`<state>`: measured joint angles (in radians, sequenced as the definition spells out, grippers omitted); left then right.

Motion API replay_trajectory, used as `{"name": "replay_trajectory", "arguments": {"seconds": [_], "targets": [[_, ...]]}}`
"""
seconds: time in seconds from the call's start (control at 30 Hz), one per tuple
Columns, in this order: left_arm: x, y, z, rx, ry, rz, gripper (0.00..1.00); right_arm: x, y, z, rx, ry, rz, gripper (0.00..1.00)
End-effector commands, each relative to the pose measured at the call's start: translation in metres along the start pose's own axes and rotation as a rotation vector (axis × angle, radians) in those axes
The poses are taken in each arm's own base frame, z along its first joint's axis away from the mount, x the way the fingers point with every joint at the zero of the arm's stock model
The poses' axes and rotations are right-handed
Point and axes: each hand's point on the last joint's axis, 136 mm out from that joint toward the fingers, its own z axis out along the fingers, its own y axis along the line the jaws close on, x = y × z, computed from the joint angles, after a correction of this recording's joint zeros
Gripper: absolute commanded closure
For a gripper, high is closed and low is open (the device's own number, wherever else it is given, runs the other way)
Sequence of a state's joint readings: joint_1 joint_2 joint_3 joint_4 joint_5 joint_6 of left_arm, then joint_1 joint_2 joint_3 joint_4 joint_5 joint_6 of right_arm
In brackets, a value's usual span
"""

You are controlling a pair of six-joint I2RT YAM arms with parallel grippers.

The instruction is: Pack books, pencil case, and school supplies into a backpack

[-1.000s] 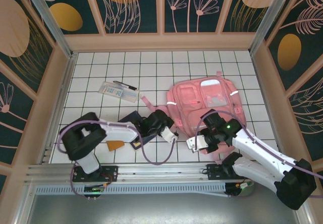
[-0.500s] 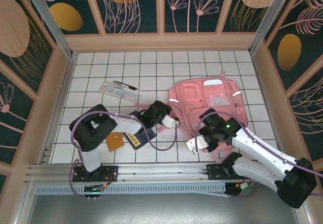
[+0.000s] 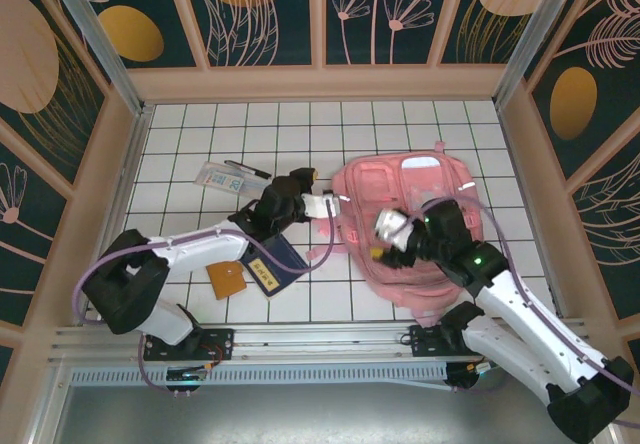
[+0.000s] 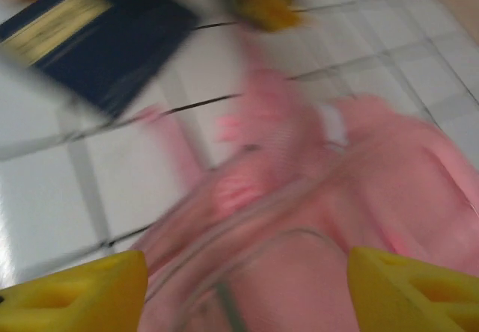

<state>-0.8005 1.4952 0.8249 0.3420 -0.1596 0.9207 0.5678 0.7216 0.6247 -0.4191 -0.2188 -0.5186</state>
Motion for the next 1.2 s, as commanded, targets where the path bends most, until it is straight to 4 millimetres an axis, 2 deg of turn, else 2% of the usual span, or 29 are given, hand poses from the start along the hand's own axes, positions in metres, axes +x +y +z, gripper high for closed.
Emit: {"name": "replay_trajectory", "arguments": {"seconds": [0.0, 0.03, 0.07, 0.13, 0.17, 0.2, 0.27, 0.33, 0.4, 0.47, 0.57, 0.7, 0.77, 0.83, 0.87, 0.9, 1.0, 1.03, 1.17], "targets": [[-0.048, 0.02, -0.012, 0.085, -0.127, -0.425, 0.41, -0.025, -0.094, -0.037, 0.487, -0.158, 0.748, 0.18], [-0.054, 0.029, -0.012, 0.063, -0.134, -0.55, 0.46, -0.006, -0.109, -0.048, 0.595, -0.119, 0.89, 0.15], [-0.055, 0.032, -0.012, 0.054, -0.133, -0.683, 0.47, 0.014, -0.111, -0.052, 0.656, -0.056, 1.008, 0.14], [-0.073, 0.02, -0.014, 0.143, -0.187, -0.81, 0.5, 0.048, -0.106, -0.058, 0.72, 0.049, 1.206, 0.14], [-0.088, 0.006, -0.017, 0.186, -0.208, -0.806, 0.49, 0.063, -0.101, -0.06, 0.727, 0.102, 1.29, 0.14], [-0.106, -0.004, -0.019, 0.22, -0.227, -0.762, 0.48, 0.072, -0.097, -0.06, 0.714, 0.14, 1.338, 0.14], [-0.136, -0.046, -0.02, 0.322, -0.232, -0.625, 0.45, 0.094, -0.093, -0.065, 0.707, 0.209, 1.427, 0.14], [-0.152, -0.082, -0.017, 0.413, -0.214, -0.528, 0.43, 0.12, -0.094, -0.073, 0.729, 0.27, 1.496, 0.14], [-0.162, -0.106, -0.013, 0.471, -0.21, -0.464, 0.43, 0.146, -0.09, -0.077, 0.763, 0.335, 1.589, 0.14], [-0.173, -0.128, -0.01, 0.518, -0.225, -0.386, 0.42, 0.159, -0.071, -0.061, 0.699, 0.388, 1.712, 0.14], [-0.177, -0.157, -0.003, 0.565, -0.238, -0.267, 0.38, 0.173, -0.051, -0.038, 0.581, 0.434, 1.862, 0.14], [-0.171, -0.165, 0.027, 0.521, -0.166, -0.209, 0.36, 0.187, -0.054, -0.025, 0.578, 0.443, 1.864, 0.18], [-0.167, -0.177, 0.039, 0.547, -0.129, -0.163, 0.36, 0.193, -0.05, -0.02, 0.566, 0.463, 1.881, 0.28], [-0.165, -0.191, 0.041, 0.602, -0.129, -0.131, 0.36, 0.193, -0.049, -0.013, 0.528, 0.448, 1.897, 0.34], [-0.164, -0.195, 0.039, 0.615, -0.136, -0.128, 0.35, 0.19, -0.049, -0.011, 0.508, 0.432, 1.903, 0.45], [-0.164, -0.198, 0.036, 0.629, -0.151, -0.126, 0.34, 0.183, -0.052, -0.009, 0.482, 0.402, 1.911, 0.65], [-0.158, -0.202, 0.027, 0.648, -0.167, -0.121, 0.31, 0.151, -0.066, -0.009, 0.403, 0.292, 1.913, 0.96], [-0.156, -0.201, 0.024, 0.645, -0.167, -0.118, 0.31, 0.138, -0.072, -0.011, 0.383, 0.257, 1.907, 1.0], [-0.14, -0.192, 0.025, 0.561, -0.126, -0.103, 0.27, 0.098, -0.088, -0.013, 0.316, 0.193, 1.872, 1.0]]}}
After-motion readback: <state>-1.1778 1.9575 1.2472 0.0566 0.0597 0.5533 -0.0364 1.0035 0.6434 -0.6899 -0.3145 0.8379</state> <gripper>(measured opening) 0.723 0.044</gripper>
